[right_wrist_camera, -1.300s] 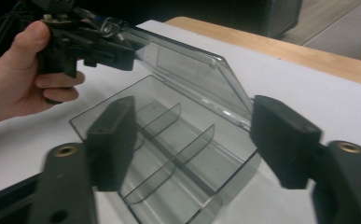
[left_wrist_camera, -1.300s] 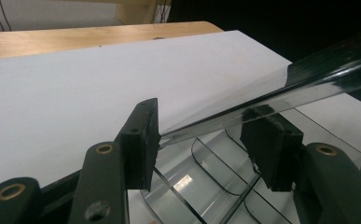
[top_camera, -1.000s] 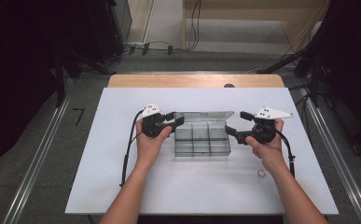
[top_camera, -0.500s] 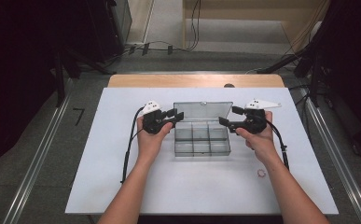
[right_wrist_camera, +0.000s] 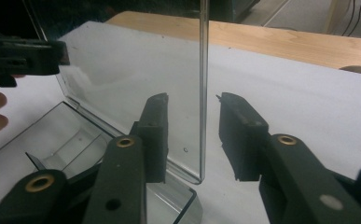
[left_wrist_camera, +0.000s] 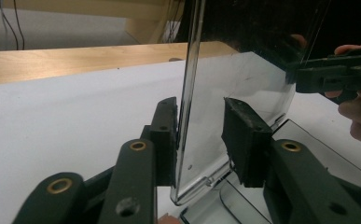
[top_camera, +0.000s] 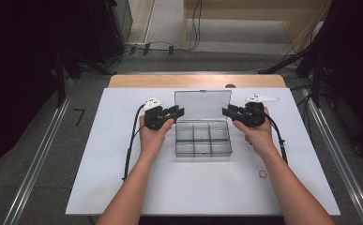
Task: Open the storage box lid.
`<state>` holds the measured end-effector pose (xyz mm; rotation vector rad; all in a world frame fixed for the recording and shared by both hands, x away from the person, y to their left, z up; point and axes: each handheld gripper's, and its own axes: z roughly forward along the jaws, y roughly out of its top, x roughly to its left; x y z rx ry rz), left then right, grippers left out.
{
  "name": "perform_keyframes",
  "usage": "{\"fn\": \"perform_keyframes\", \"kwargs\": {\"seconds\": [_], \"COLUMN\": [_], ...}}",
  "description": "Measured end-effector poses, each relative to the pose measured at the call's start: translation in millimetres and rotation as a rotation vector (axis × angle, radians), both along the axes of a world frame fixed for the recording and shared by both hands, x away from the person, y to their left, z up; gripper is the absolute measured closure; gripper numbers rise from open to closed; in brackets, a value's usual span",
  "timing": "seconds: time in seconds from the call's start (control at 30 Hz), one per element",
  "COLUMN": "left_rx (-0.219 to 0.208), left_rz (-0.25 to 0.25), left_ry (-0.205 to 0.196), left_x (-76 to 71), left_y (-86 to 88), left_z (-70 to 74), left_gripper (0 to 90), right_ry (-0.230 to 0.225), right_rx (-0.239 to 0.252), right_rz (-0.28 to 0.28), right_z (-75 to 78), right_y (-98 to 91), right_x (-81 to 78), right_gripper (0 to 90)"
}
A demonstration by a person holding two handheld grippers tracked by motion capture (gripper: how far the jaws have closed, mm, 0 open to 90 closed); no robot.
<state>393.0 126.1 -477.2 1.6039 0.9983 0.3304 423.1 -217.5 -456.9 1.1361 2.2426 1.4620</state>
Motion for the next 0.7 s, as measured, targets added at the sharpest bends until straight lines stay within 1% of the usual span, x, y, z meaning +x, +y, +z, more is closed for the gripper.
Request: {"fn": "perform_keyframes", "kwargs": {"seconds": [0.1,0.17,0.23,0.27,0.37,0.43,0.57,0.7], "left_rx": [0.0,0.0,-0.004,-0.01,-0.022,-0.031,-0.034,-0.018], "left_rz": [0.0,0.006,0.015,0.02,0.032,0.033,0.033,0.044], "left_ry": [0.003,0.009,0.016,0.022,0.032,0.044,0.072,0.091], "left_x": [3.8,6.3,8.6,9.6,11.5,12.3,14.9,16.9], "left_y": [0.8,0.4,-0.1,-0.2,-0.5,-0.8,-0.2,-2.1], "left_z": [-1.9,-2.6,-4.0,-5.0,-6.7,-6.7,-5.8,-4.3], "left_gripper": [67.7,67.7,68.6,69.1,70.7,70.6,70.7,69.6], "right_ry": [0.004,0.011,0.008,0.014,0.04,0.045,0.056,0.069], "right_rx": [0.011,0.0,-0.014,-0.013,0.013,0.017,0.018,0.015], "right_rz": [0.007,0.002,-0.005,-0.012,-0.011,-0.013,-0.02,-0.031], "right_z": [-0.6,-1.2,-2.3,-2.9,-4.4,-4.7,-4.7,-4.8], "right_y": [-0.1,2.2,5.0,5.4,4.2,3.9,4.6,5.6], "right_x": [3.8,6.7,9.2,10.5,13.4,13.6,14.2,16.1], "right_gripper": [66.4,70.6,72.5,73.0,73.6,73.8,73.7,73.3]}}
